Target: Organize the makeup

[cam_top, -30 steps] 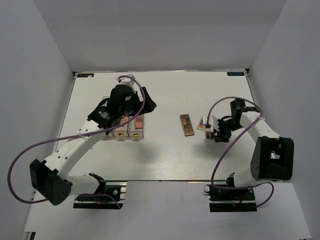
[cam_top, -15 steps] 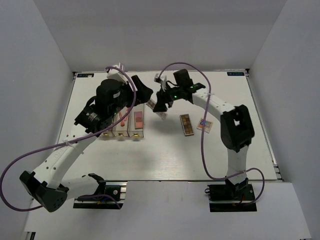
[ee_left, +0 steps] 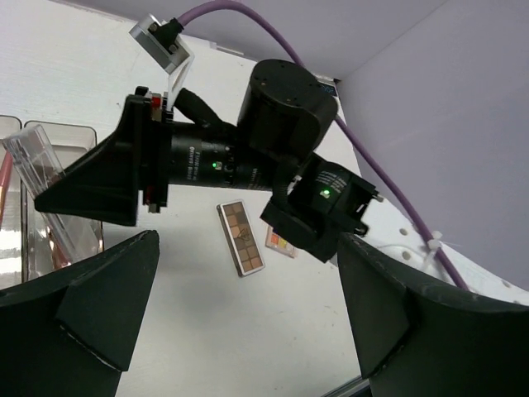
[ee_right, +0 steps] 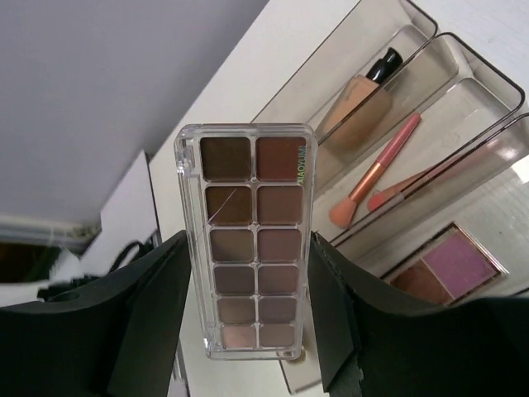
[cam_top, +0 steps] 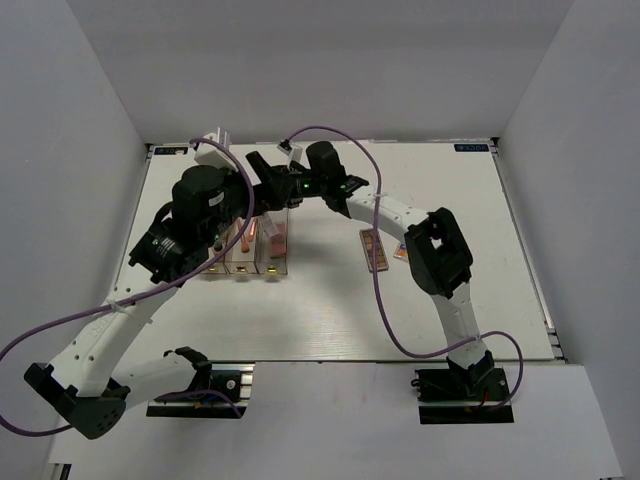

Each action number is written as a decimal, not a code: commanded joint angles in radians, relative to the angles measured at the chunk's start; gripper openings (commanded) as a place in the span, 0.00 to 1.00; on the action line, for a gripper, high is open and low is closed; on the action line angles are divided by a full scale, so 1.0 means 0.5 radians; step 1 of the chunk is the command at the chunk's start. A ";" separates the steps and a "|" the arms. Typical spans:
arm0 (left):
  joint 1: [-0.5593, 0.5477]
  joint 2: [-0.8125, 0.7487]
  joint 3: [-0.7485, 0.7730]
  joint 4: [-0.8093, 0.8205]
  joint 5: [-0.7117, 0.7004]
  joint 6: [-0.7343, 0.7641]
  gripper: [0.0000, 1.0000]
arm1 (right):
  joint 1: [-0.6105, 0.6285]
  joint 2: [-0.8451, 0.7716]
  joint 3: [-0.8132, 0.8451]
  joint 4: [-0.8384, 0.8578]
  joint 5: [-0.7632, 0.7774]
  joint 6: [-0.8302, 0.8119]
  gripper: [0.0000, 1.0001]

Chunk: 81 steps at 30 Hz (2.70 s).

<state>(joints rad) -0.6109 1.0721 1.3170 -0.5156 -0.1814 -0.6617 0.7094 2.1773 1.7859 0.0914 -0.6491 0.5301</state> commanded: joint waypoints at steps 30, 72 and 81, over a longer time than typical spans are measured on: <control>-0.005 -0.018 -0.054 -0.012 -0.027 -0.054 0.98 | 0.014 0.082 -0.019 0.093 0.393 -0.008 0.76; -0.622 2.510 1.520 -0.727 -0.042 -0.376 0.98 | -1.502 -1.127 -1.280 -0.689 0.402 -1.075 0.82; -0.640 2.590 1.523 -0.525 -0.085 -0.438 0.98 | -1.544 -1.161 -1.363 -0.631 0.313 -0.968 0.80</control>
<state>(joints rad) -0.9234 2.3672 2.0449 -0.8448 -0.2028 -0.8646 -0.0544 1.6405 1.1130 -0.2657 -0.4561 0.0254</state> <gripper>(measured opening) 0.980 0.807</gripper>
